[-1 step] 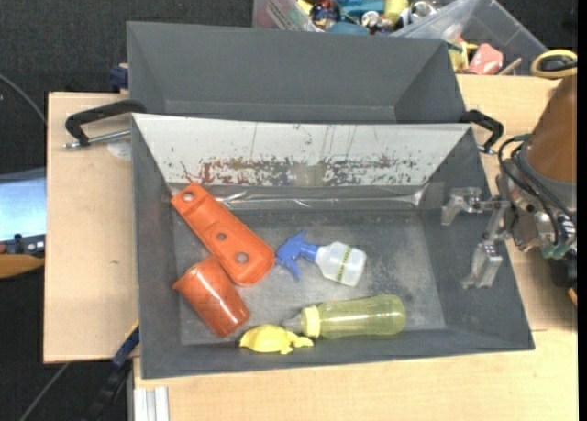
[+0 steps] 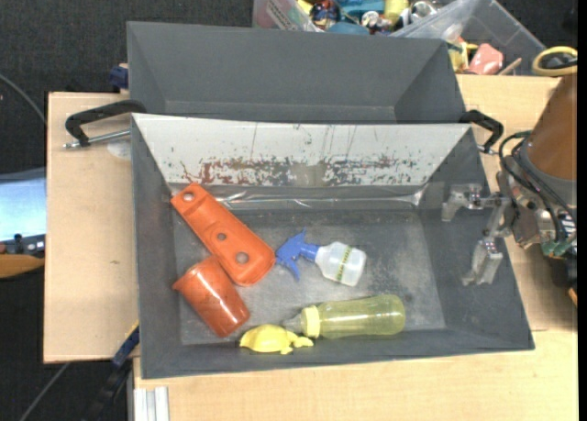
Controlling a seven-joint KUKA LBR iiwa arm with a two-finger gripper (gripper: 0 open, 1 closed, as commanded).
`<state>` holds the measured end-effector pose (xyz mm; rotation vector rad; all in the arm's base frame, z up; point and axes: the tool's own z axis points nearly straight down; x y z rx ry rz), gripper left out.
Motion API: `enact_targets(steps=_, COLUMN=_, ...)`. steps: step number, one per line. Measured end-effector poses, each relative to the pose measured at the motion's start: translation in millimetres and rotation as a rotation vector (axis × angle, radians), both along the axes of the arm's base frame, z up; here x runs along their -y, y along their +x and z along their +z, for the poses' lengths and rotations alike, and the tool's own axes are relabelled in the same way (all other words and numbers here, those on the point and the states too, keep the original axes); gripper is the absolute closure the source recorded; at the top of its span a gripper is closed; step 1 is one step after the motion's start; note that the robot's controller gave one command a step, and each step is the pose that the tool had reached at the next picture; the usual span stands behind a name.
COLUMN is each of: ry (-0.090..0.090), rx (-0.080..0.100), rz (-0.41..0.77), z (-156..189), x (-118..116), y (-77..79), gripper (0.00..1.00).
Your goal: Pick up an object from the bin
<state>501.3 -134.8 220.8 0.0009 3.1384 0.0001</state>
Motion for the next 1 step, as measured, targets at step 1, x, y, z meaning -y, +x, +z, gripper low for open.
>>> enact_targets(steps=1, ry=-0.001, rx=0.002, rz=0.010, z=-50.1, x=-8.7, y=-3.7, gripper=0.00)
